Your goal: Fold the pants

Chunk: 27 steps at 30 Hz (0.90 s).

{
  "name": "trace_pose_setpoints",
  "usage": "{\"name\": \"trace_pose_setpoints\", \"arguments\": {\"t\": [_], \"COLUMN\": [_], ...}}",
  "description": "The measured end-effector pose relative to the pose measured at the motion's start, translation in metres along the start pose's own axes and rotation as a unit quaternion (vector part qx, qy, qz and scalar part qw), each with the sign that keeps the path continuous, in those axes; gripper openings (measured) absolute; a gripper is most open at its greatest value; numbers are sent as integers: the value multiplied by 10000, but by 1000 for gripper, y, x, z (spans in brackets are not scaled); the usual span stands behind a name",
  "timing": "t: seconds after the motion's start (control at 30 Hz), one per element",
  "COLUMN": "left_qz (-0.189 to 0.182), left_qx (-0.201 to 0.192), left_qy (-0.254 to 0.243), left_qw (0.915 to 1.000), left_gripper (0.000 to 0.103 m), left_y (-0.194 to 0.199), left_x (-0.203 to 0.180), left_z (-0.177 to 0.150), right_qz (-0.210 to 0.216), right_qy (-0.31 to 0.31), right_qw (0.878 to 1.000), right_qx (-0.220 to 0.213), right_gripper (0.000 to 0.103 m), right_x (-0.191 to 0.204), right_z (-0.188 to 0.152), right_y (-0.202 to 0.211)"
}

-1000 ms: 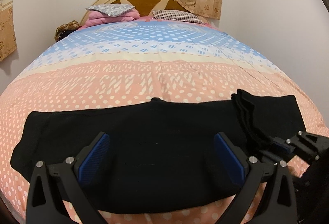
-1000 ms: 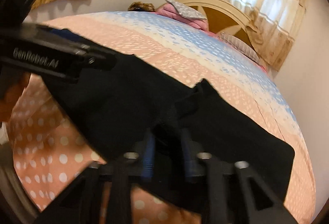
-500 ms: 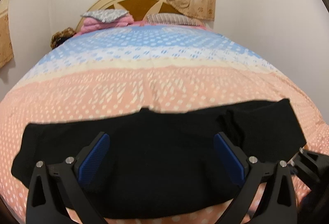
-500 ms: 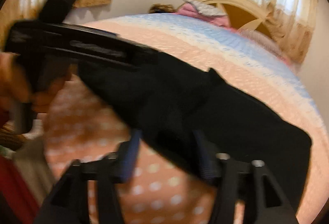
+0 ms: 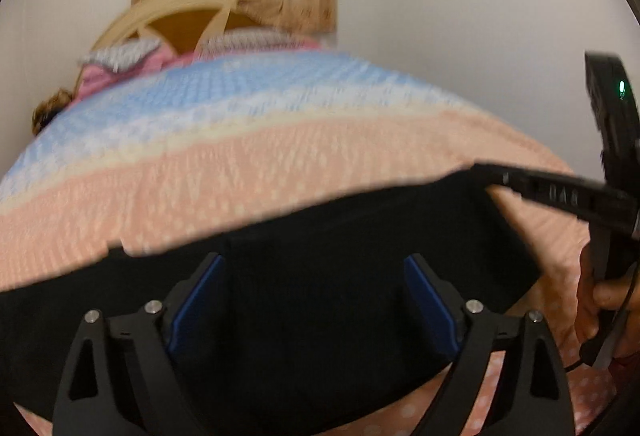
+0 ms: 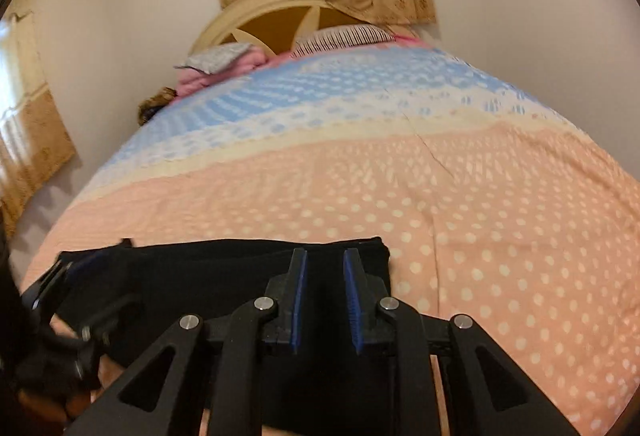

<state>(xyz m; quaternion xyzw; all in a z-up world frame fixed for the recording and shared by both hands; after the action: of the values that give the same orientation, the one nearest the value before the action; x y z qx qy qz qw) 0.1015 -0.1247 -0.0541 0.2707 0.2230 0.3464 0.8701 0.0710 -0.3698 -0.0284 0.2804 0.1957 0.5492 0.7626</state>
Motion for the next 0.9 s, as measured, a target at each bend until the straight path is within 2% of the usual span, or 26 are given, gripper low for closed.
{"name": "trace_pose_setpoints", "arguments": {"t": [0.07,0.13,0.27,0.4,0.5,0.6,0.7,0.77,0.83,0.9], "left_qz": [195,65,99,40,140,678,1457,1967,2485,2827], "left_qx": [252,230,211,238,27,-224,-428,-610,-774,-910], "left_qy": [210,470,439,543,598,827,1290,1734,2123,2382], "left_qw": [9993,9986,9988,9982,9981,9940,9800,9631,9419,9247], "left_gripper": [91,92,93,93,93,96,96,97,96,97], "left_y": [-11,-11,-7,10,39,78,117,144,169,187], "left_x": [16,29,29,32,53,95,152,194,228,252], "left_z": [-12,-18,-15,-12,-11,-21,-36,-48,-61,-73], "right_qz": [-105,-29,135,47,81,350,542,943,1139,1222], "right_qy": [-178,-391,-616,-460,-579,-650,-351,-77,312,698], "right_qw": [9995,9973,9962,9984,9983,9966,9966,9940,9914,9882], "right_qx": [225,627,607,317,19,-369,-503,-556,-561,-599], "right_gripper": [20,20,20,20,22,22,22,22,25,25], "right_x": [0,-1,-3,1,-5,5,37,75,112,146], "right_z": [-5,-11,-13,-15,-14,-10,-13,-21,-29,-39], "right_y": [-25,-53,-62,-56,-35,-6,16,34,43,48]}}
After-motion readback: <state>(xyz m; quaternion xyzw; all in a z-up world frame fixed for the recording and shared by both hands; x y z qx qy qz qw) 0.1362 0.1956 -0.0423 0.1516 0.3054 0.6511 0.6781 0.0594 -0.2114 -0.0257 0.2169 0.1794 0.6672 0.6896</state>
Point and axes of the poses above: each gripper's, at about its wrist camera, not at the fingertips, and y roughly against the way its jaws point, x to its left, z to its top, the point moved 3 cm from there along -y, roughly the way its jaws point, and after that the axes turned 15 degrees about -z, right-handed, at the moved point
